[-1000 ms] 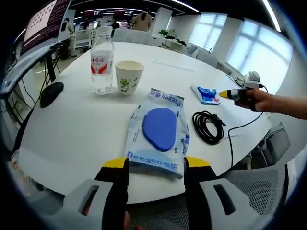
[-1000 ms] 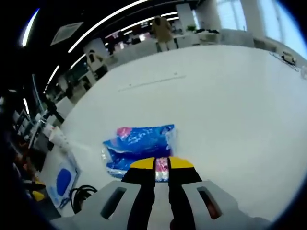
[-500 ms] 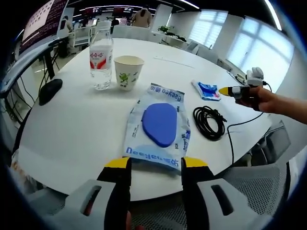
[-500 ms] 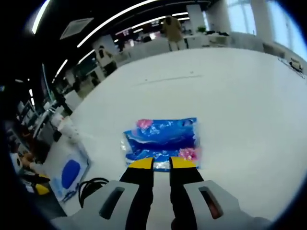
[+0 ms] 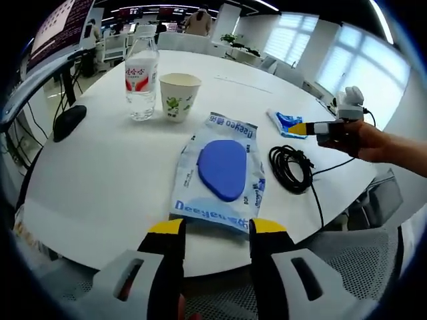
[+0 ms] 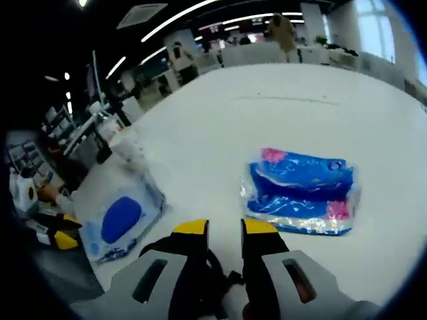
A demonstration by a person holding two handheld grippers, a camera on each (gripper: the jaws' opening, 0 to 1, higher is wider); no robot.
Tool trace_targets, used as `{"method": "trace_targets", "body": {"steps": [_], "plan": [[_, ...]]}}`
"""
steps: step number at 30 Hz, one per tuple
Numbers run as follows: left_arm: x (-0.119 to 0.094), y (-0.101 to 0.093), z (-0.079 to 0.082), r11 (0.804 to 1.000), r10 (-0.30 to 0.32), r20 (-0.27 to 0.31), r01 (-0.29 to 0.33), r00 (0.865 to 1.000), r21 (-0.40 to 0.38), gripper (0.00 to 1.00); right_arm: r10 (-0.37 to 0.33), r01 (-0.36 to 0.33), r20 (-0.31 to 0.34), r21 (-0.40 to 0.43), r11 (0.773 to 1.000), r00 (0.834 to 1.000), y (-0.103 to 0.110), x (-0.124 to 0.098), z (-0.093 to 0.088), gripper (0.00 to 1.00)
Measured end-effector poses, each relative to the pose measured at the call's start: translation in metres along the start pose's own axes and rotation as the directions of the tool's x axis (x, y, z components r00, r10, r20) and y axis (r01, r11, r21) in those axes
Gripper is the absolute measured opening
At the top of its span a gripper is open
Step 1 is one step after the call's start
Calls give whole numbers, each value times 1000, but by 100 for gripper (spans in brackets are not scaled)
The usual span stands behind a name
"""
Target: Arrange the tabletop items into an orderly group along one side of the table until the central work area is clear of visible clutter.
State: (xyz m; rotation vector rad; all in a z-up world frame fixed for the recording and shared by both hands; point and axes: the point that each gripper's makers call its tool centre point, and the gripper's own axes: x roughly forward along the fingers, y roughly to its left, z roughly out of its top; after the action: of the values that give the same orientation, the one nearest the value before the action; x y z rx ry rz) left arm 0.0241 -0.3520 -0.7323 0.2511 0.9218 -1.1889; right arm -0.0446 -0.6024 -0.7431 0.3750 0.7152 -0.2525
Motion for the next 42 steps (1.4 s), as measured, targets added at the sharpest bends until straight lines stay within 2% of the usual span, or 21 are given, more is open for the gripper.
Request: {"method": "trace_targets", "body": {"steps": [2, 7, 12, 18, 21, 26, 30, 33, 42], "plan": [[0, 1, -1, 1000, -1, -2, 1, 1000, -9, 36, 27, -28, -18, -56, 998, 999, 11, 6, 0, 26], [1, 0, -3, 1000, -2, -12, 2, 1000, -12, 36, 87, -90, -31, -89, 992, 996, 33, 20, 7, 29], [4, -6, -5, 1000, -15, -29, 15, 999, 27, 36, 133, -140, -57, -122, 983, 989, 48, 34, 13, 31], [4, -5, -8, 999, -15, -38, 17, 999, 30, 35, 167, -179, -85, -150, 972, 982, 62, 48, 18, 31], [4, -6, -8, 999, -18, -38, 19, 999, 33, 34, 167, -181, -94, -158, 971, 981, 65, 52, 18, 29], [5, -6, -8, 999, -18, -42, 19, 999, 32, 34, 137, -154, -107, -174, 973, 985, 65, 54, 11, 16], [5, -4, -9, 1000, -13, -45, 14, 999, 25, 33, 137, -155, -112, -176, 972, 984, 68, 52, 6, 13], [5, -4, -11, 999, -11, -55, 13, 998, 30, 33, 126, -141, -99, -171, 975, 987, 67, 47, 4, 5], [8, -5, -15, 999, -14, -76, 17, 997, 39, 32, 111, -115, -40, -96, 989, 993, 60, 39, 6, 0]]}}
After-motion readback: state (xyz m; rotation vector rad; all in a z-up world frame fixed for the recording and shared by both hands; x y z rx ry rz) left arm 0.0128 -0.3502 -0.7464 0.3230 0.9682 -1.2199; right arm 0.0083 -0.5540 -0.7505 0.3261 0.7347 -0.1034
